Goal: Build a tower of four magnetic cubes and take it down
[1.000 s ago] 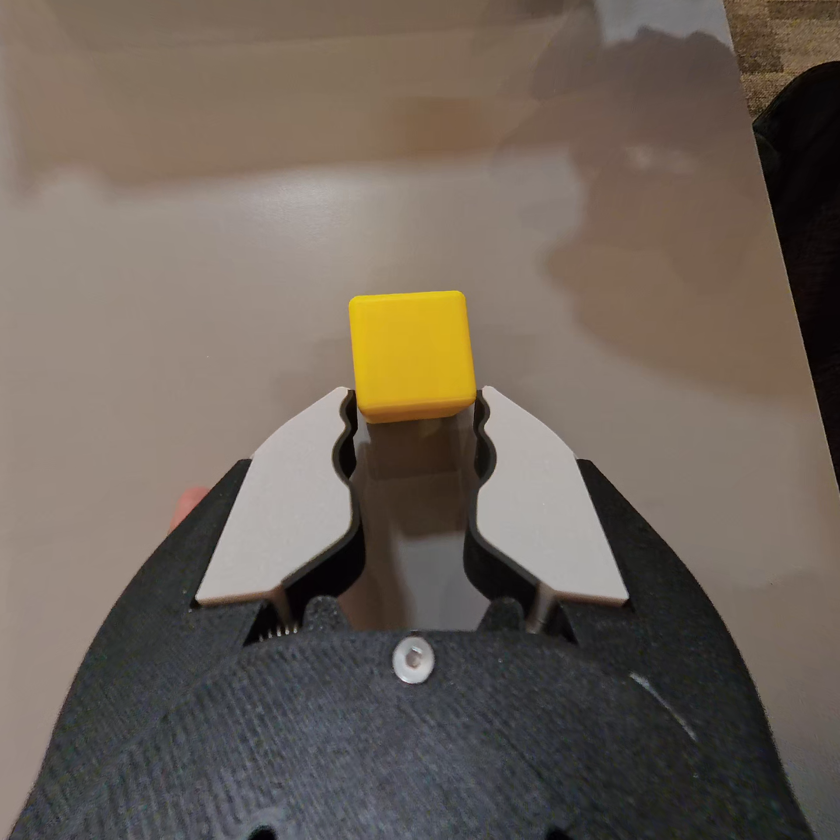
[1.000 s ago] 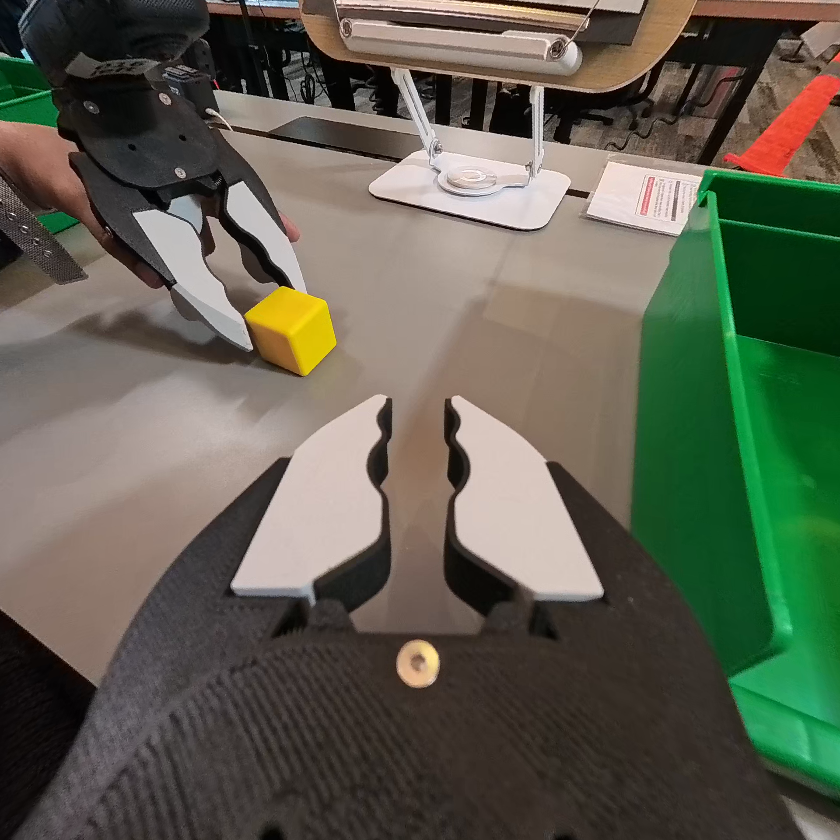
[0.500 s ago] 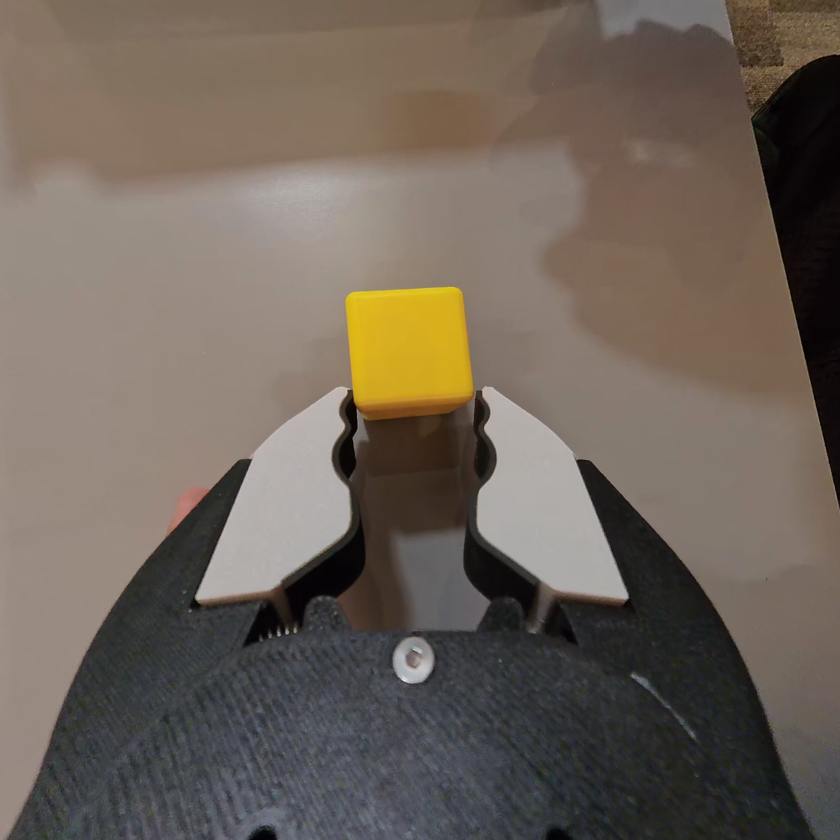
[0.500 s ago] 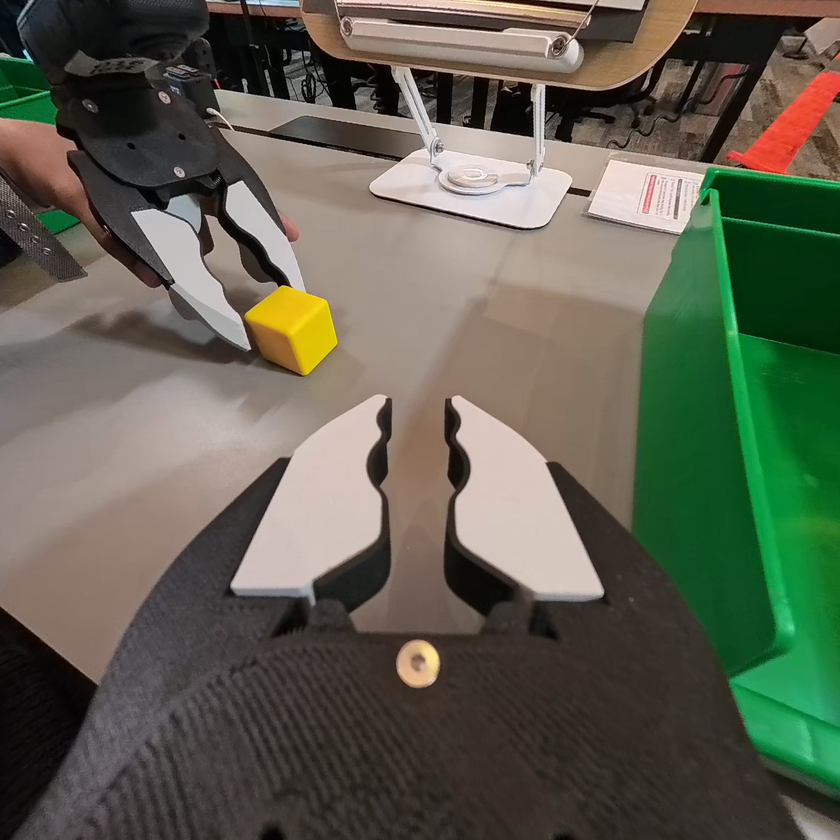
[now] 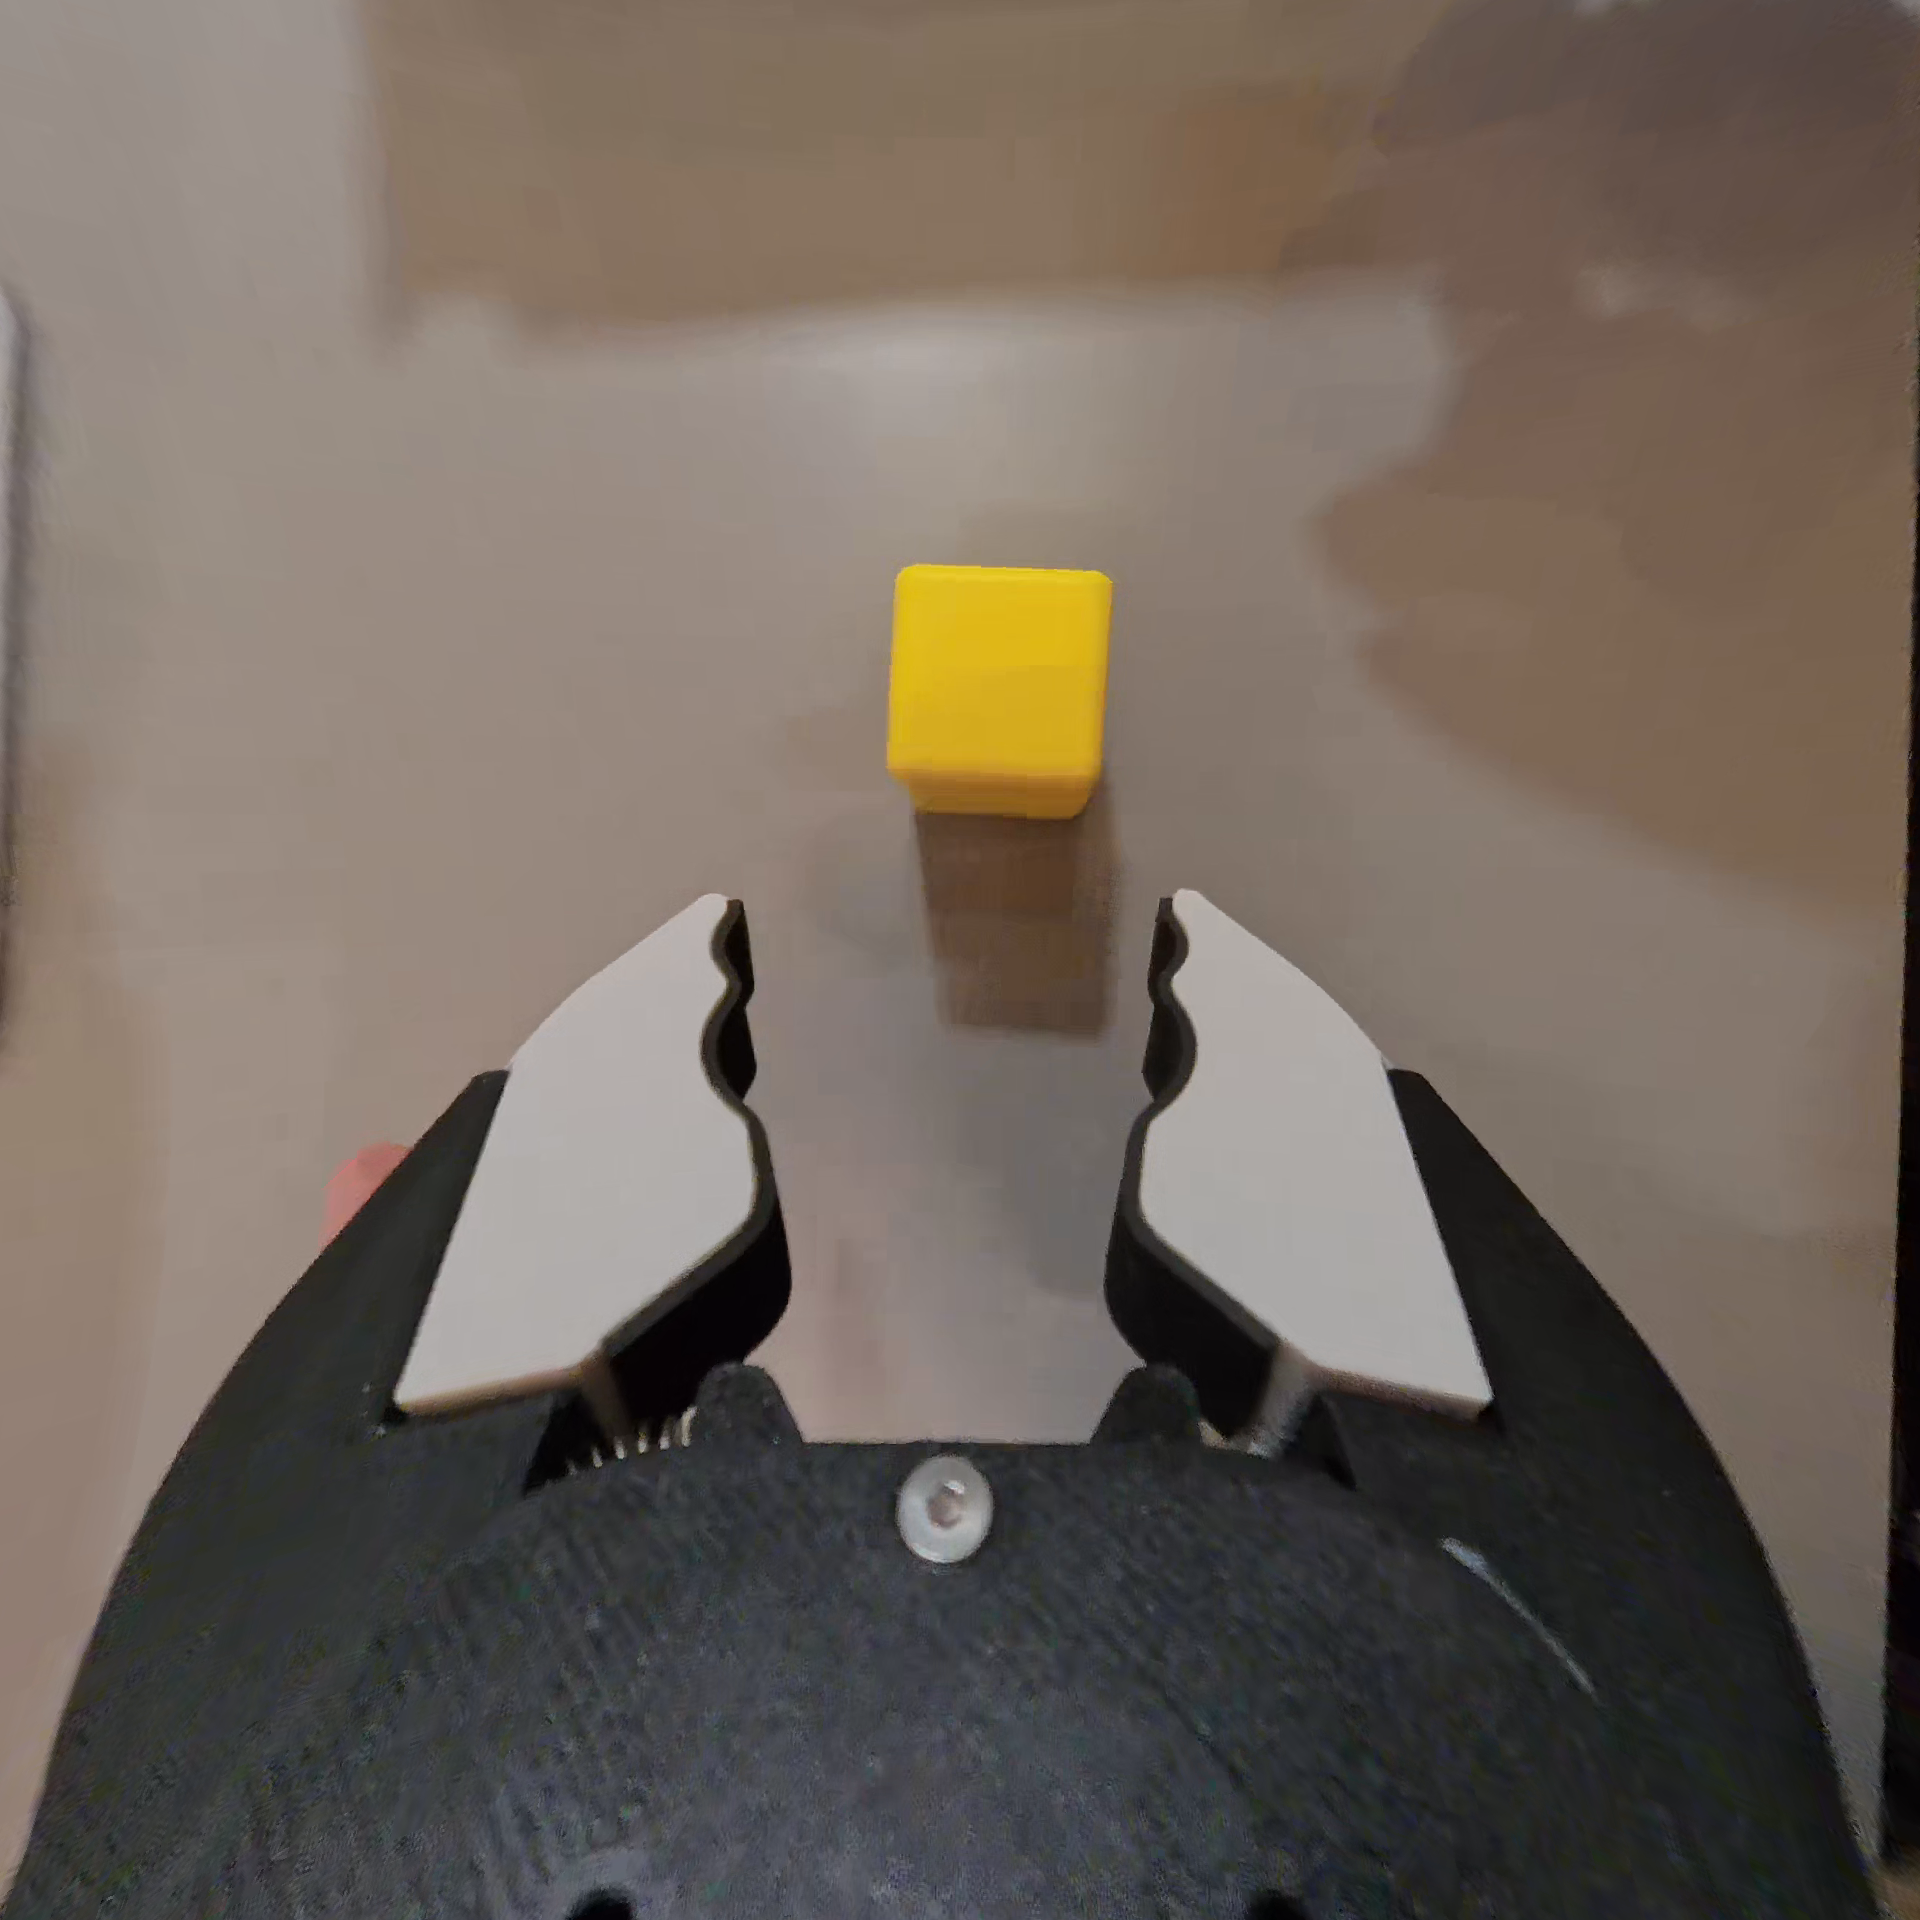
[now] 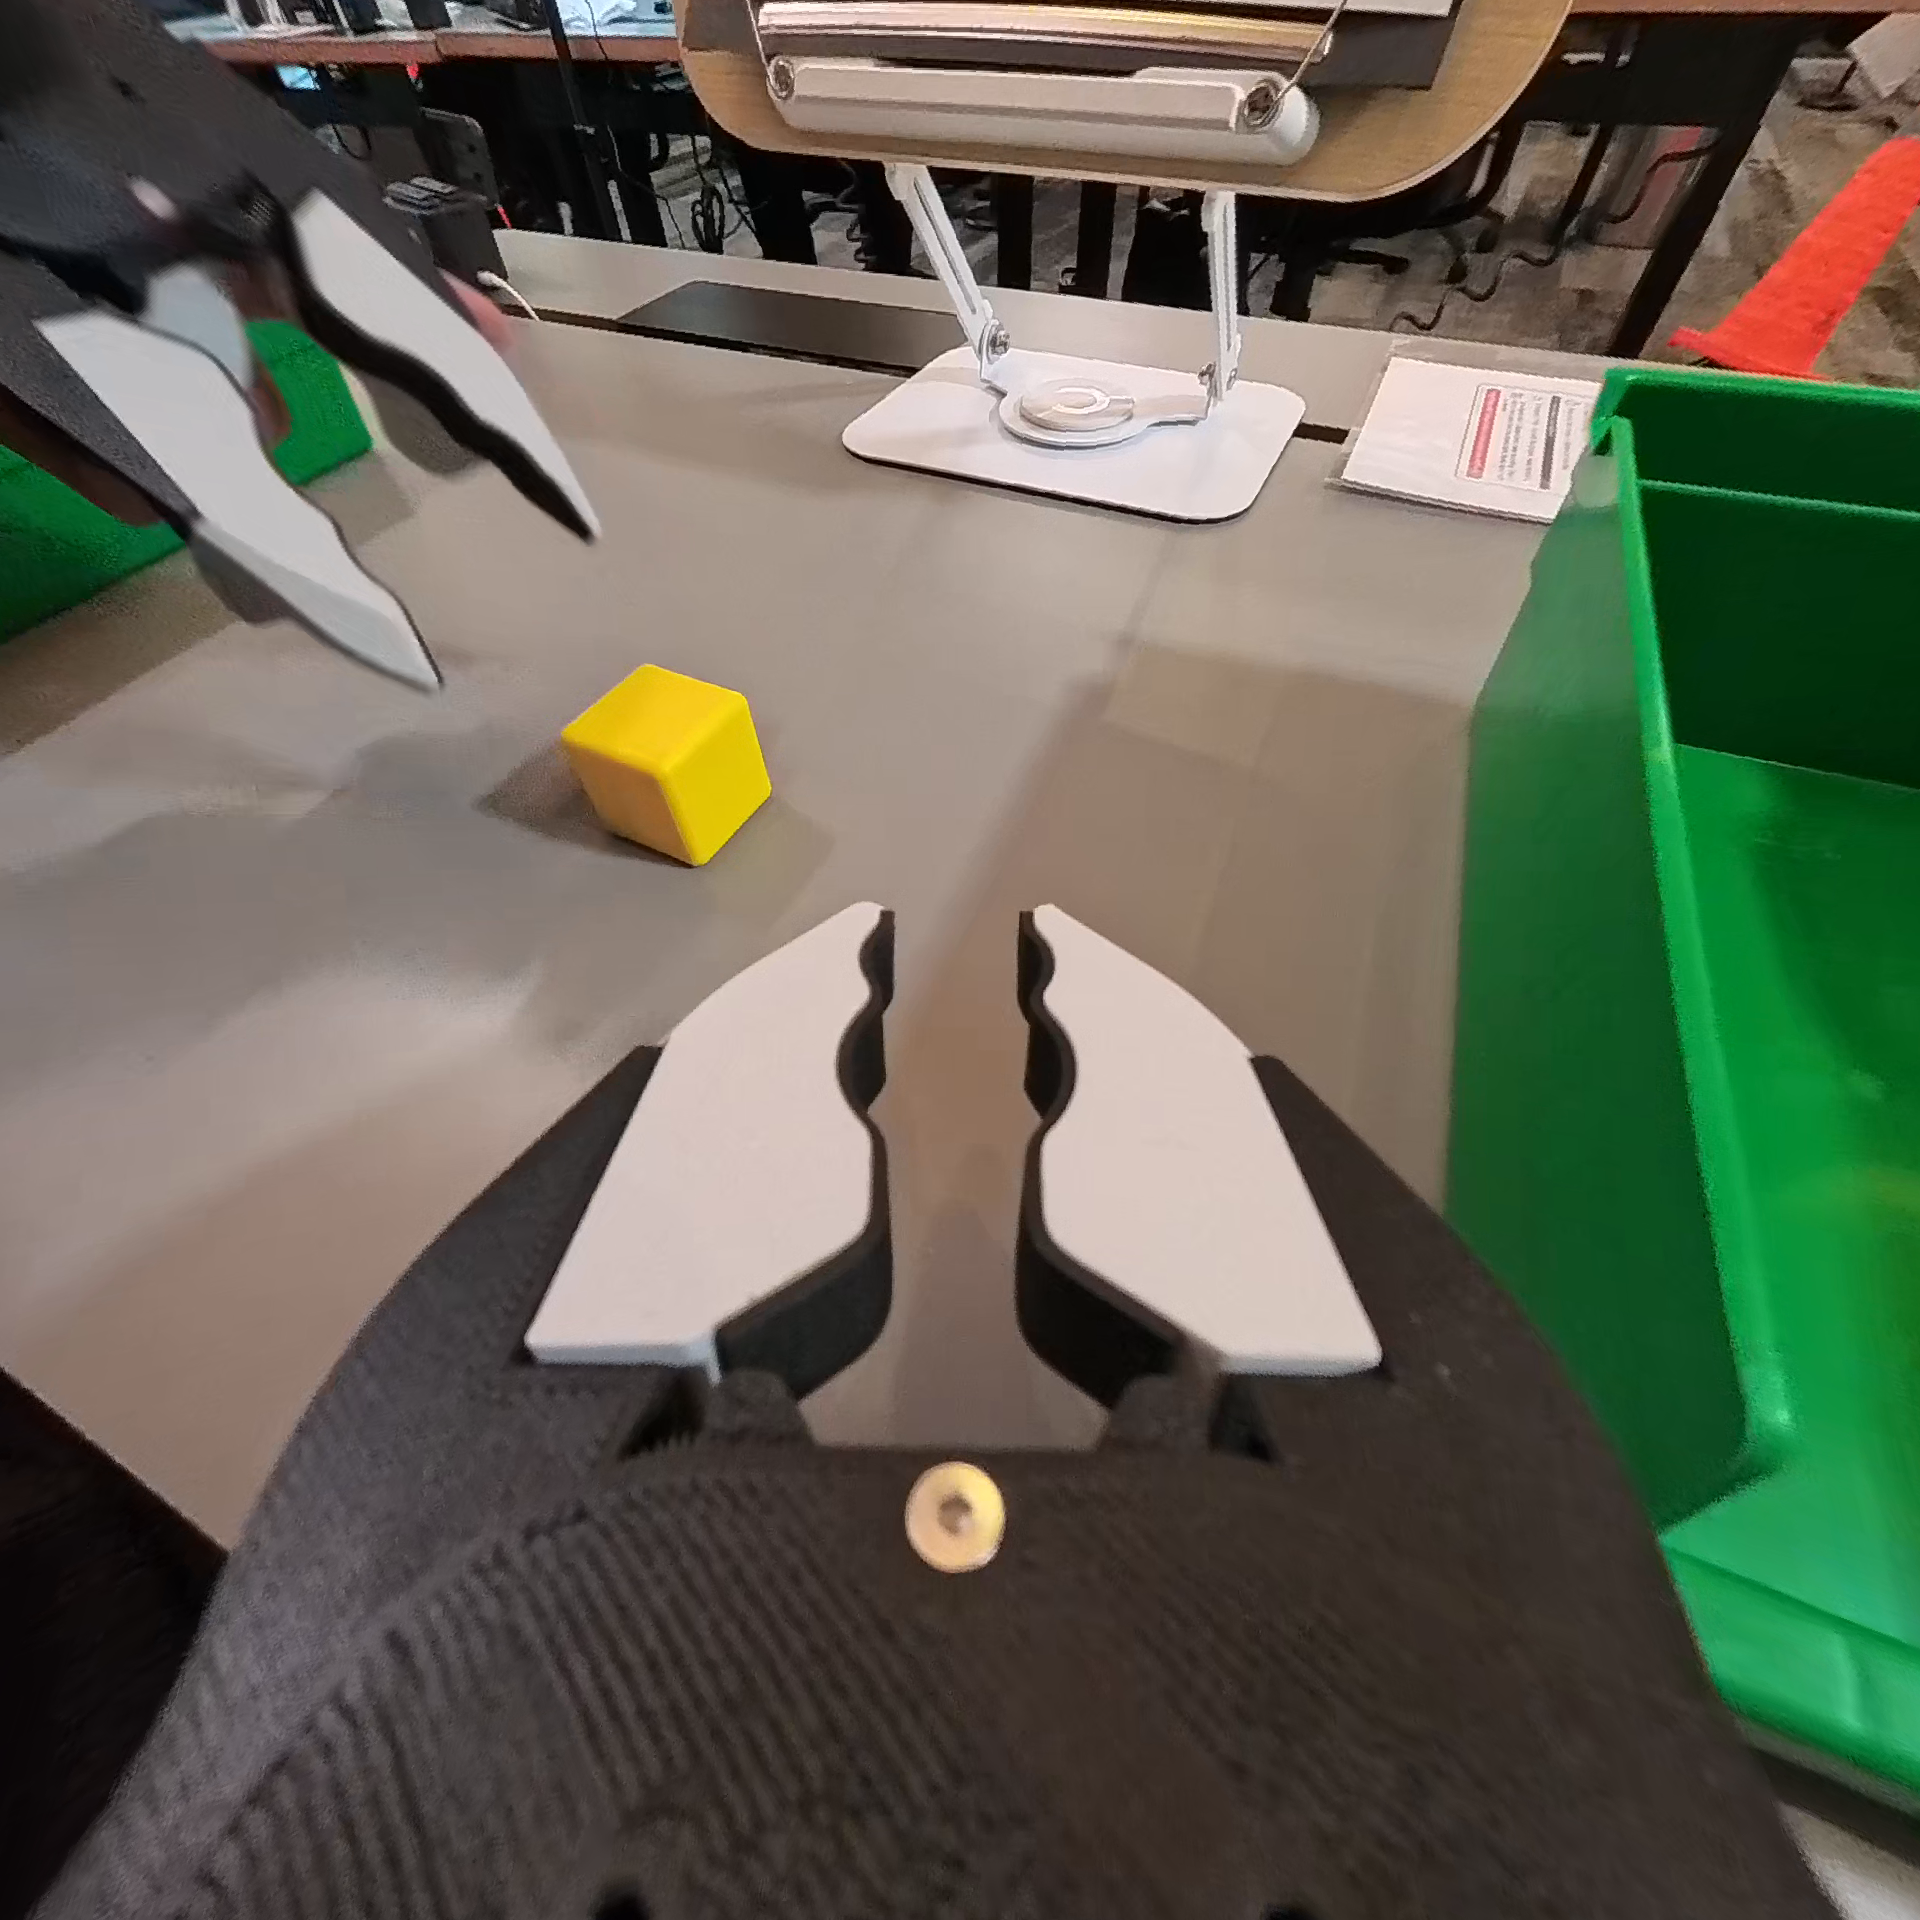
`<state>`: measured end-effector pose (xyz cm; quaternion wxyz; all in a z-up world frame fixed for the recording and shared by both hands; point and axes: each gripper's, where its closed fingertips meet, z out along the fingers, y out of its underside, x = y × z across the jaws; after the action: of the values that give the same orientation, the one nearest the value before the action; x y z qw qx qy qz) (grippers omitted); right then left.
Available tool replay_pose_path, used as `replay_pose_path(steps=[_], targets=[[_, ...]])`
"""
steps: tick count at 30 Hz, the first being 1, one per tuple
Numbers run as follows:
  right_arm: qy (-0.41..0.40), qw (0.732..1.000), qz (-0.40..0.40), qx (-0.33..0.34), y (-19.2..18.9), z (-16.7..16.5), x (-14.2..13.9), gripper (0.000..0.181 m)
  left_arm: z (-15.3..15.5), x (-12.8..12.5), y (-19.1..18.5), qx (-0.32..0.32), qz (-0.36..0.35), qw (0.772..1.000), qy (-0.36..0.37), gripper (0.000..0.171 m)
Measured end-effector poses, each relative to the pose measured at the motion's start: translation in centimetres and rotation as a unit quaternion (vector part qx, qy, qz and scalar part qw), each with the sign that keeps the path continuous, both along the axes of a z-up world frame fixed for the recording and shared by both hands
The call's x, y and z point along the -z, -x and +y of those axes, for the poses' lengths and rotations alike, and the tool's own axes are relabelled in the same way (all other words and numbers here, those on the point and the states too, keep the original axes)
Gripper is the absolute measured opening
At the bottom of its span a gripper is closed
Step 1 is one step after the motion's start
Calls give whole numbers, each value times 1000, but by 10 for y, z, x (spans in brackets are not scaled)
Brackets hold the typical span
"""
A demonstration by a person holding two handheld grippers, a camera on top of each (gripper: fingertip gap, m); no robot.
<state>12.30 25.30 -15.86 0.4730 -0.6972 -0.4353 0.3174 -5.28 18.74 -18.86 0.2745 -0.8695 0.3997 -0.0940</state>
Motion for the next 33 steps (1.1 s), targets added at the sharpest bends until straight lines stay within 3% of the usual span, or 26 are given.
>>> replay_pose_path(steps=[2, 4, 6, 8, 10, 12, 13, 18, 23, 29, 31, 33], targets=[[7, 1000, 5, -1, 0, 0, -1, 23, 2, -22, 34, -95, 35, 994, -48, 75], [14, 1000, 10, -4, 1, 0, -1, 24, -5, -48, 91, -241, 90, 963, -76, 73], [22, 1000, 12, -10, 4, -1, -1, 24, -27, -76, 132, -358, 61, 928, -88, 73], [29, 999, 17, -16, 7, -2, -1, 25, -55, -103, 173, -463, 0, 877, -130, 69], [35, 999, 21, -23, 12, -3, -2, 25, -94, -116, 222, -560, -31, 812, -159, 69], [42, 998, 23, -32, 18, -5, -1, 25, -139, -109, 263, -626, -31, 764, -151, 69], [46, 998, 24, -37, 21, -6, -1, 26, -158, -100, 277, -641, -31, 755, -135, 69], [56, 996, 24, -60, 35, -13, 0, 26, -194, -56, 302, -649, -67, 751, -97, 69], [47, 996, 13, -70, 43, -16, 2, 26, -190, -21, 312, -694, -94, 709, -83, 75], [46, 997, 14, -67, 41, -15, 1, 26, -194, 30, 300, -687, -45, 724, 27, 80], [49, 996, 16, -67, 41, -15, 1, 26, -199, 34, 299, -685, -28, 727, 48, 81], [51, 996, 18, -66, 40, -14, 1, 26, -203, 31, 300, -682, -19, 730, 46, 68]])
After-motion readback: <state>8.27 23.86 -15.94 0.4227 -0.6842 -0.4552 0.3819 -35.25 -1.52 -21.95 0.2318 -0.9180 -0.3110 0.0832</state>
